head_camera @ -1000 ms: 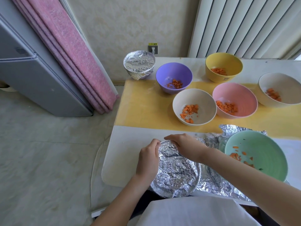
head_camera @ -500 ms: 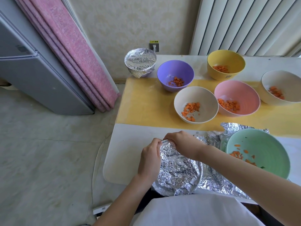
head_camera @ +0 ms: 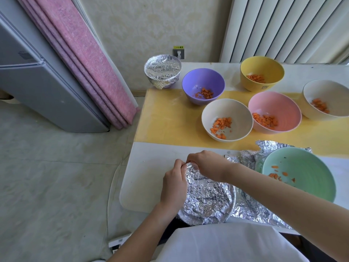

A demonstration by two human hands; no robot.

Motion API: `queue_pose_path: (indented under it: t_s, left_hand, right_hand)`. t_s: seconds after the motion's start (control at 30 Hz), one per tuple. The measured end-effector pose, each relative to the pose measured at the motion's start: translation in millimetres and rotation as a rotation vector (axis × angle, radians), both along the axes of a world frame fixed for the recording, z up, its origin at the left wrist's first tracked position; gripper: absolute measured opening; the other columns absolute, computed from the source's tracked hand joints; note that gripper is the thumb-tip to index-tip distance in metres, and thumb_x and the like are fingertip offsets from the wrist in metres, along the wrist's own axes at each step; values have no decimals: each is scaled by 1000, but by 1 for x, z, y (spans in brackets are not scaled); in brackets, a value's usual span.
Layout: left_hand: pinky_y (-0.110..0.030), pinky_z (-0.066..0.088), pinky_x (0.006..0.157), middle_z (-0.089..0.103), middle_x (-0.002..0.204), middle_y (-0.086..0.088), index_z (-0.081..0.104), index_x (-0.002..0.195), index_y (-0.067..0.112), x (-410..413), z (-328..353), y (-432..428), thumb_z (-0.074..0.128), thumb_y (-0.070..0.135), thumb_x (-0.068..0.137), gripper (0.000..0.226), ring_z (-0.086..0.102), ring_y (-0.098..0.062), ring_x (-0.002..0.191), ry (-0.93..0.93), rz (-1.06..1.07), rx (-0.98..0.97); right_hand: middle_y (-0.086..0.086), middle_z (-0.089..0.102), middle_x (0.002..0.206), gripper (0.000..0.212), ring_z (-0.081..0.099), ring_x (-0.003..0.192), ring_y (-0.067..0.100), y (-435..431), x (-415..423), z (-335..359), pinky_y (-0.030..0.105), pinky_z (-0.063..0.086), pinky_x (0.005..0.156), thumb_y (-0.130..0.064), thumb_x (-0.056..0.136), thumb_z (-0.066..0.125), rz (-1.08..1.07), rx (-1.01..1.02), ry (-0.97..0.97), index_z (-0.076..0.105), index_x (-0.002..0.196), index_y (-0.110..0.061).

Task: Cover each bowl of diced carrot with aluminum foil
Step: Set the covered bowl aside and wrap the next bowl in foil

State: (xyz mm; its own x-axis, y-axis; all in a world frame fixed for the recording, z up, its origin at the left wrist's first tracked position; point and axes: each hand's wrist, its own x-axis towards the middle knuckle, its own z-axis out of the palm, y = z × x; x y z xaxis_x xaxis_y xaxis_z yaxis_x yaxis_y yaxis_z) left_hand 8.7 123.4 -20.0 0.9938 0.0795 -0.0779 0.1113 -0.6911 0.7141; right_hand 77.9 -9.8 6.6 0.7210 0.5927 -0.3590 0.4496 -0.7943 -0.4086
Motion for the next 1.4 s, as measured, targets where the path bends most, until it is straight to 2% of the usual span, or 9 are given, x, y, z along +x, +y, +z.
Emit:
queue_pose_path:
  t_s: [0.13,0.27,0.4,0.53,0.8,0.9,1.0,1.23,1.4]
  left_hand:
    - [-33,15,53,37,55,8,49,91,10,-2,-1,3,40,18,99,15,35,-16,51,8,12,2]
    - [-31,16,54,38,57,9,45,87,15,-2,-1,8,40,17,99,13,37,-15,53,5,6,4]
    - [-30,16,54,39,57,10,43,85,17,-5,-3,10,40,18,99,14,37,-10,51,17,11,2]
    - [-30,15,52,38,55,9,41,83,17,-7,-4,9,41,16,99,16,36,-9,49,11,-2,6]
    - [-23,24,45,37,54,4,42,80,12,-4,-10,12,39,14,99,19,30,-11,49,26,186,-74]
    - [-23,25,46,41,59,1,42,83,8,-8,-14,5,37,11,99,17,32,-13,52,93,287,-137]
    - [-31,19,50,43,62,0,40,84,10,-10,-18,5,36,13,99,15,36,-14,54,157,231,-110]
    - [-23,23,47,39,52,6,51,79,13,5,-21,11,45,13,97,19,31,-10,48,94,102,-99]
    - [-18,26,44,38,52,11,50,78,15,5,-19,9,44,10,96,19,33,-7,46,68,100,-51]
  right_hand:
    - [11,64,110,40,59,96,29,2,-3,-4,31,37,67,2,90,38,7,20,-1,53,122,-16]
    - [3,62,121,31,58,108,21,-2,-4,-10,30,44,87,-12,100,35,-149,180,36,53,125,-14]
    - [6,68,97,27,63,85,27,-14,-7,-20,44,52,74,-13,98,38,-205,130,21,58,115,-20]
    - [8,68,90,33,61,76,25,-20,-5,-24,43,51,68,1,89,42,-101,109,13,57,111,-19]
    - [4,51,136,38,51,120,21,-15,-3,-10,27,35,98,-25,102,30,-161,188,74,41,137,-13]
    - [6,52,135,40,51,119,22,-17,-1,-12,28,35,98,-27,102,29,-197,173,84,42,136,-11]
    - [6,57,130,36,54,116,23,-20,2,-17,31,40,97,-25,102,30,-189,119,121,48,131,-12]
    - [15,66,88,29,59,85,33,-27,13,-20,40,43,75,-16,100,35,-192,46,139,60,100,0]
    - [8,67,107,31,61,91,23,-24,14,-22,30,44,80,-16,101,36,-126,56,137,56,125,-15]
